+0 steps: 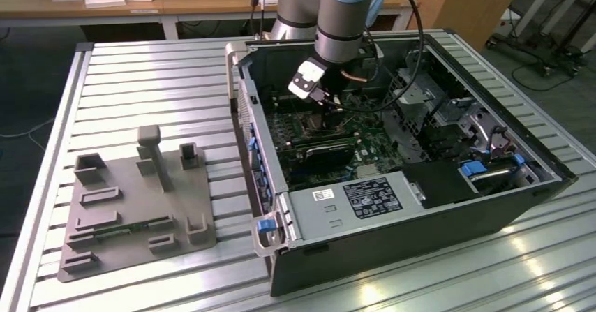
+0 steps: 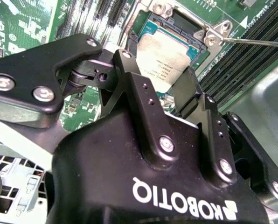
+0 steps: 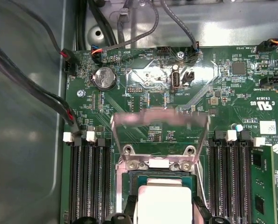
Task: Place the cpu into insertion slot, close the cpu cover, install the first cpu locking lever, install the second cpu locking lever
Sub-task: 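Place the cpu into insertion slot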
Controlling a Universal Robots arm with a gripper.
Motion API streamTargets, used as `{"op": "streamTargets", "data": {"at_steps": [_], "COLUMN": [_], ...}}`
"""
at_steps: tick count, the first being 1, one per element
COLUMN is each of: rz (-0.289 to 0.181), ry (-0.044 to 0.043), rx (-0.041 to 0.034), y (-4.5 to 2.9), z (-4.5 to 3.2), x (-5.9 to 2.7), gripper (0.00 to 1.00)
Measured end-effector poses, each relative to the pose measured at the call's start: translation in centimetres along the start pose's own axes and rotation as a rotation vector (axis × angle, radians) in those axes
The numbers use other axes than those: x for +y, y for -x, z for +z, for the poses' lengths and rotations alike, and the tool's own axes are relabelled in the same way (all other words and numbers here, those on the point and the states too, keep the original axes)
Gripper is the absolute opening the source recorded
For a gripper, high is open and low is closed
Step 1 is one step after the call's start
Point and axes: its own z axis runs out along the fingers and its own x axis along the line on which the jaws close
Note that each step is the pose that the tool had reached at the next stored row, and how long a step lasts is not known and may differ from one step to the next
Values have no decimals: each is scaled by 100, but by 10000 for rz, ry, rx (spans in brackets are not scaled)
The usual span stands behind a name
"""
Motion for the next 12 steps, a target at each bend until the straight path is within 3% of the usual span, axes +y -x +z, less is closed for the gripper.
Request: {"op": "streamTargets", "data": {"at_steps": [12], "rz": [-22], "ry": [-5], "rx": [0], "y": [-17], "z": [24], "x": [-1], "gripper": [54]}}
